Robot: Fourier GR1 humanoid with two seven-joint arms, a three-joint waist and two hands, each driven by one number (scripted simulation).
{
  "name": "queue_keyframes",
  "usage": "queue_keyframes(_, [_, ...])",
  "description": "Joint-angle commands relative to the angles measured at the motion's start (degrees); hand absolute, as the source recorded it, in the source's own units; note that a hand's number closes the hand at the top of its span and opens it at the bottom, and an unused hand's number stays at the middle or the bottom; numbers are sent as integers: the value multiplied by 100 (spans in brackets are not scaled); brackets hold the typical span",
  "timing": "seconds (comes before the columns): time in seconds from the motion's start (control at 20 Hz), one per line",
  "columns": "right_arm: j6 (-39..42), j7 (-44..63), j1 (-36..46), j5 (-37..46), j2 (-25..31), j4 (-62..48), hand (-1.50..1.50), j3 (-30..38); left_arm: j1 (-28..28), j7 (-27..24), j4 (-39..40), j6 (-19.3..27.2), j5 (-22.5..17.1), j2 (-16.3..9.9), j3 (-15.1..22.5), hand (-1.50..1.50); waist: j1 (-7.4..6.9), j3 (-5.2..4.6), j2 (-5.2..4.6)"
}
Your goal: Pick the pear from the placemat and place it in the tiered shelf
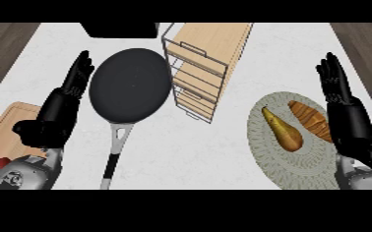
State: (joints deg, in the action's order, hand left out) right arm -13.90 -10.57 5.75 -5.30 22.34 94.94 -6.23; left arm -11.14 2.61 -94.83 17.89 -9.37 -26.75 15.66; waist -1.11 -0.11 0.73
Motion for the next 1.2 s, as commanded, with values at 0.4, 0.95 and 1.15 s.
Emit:
queue_keyframes(0.4, [-597, 624, -347, 1049, 1378, -1940, 150, 1365, 870, 208, 1162, -637, -217, 309, 493, 0, 116, 14, -151])
queue_keyframes(0.95, [1770, -933, -654, 323, 1418, -1495, -150, 860, 984, -266, 1662, -950, -75, 419, 232, 0, 133, 7, -66])
queue_keyframes(1.15, [1867, 799, -638, 725, 1725, -273, -150, 197, 966, -172, 1582, -1071, -170, 317, 144, 0, 147, -6, -51])
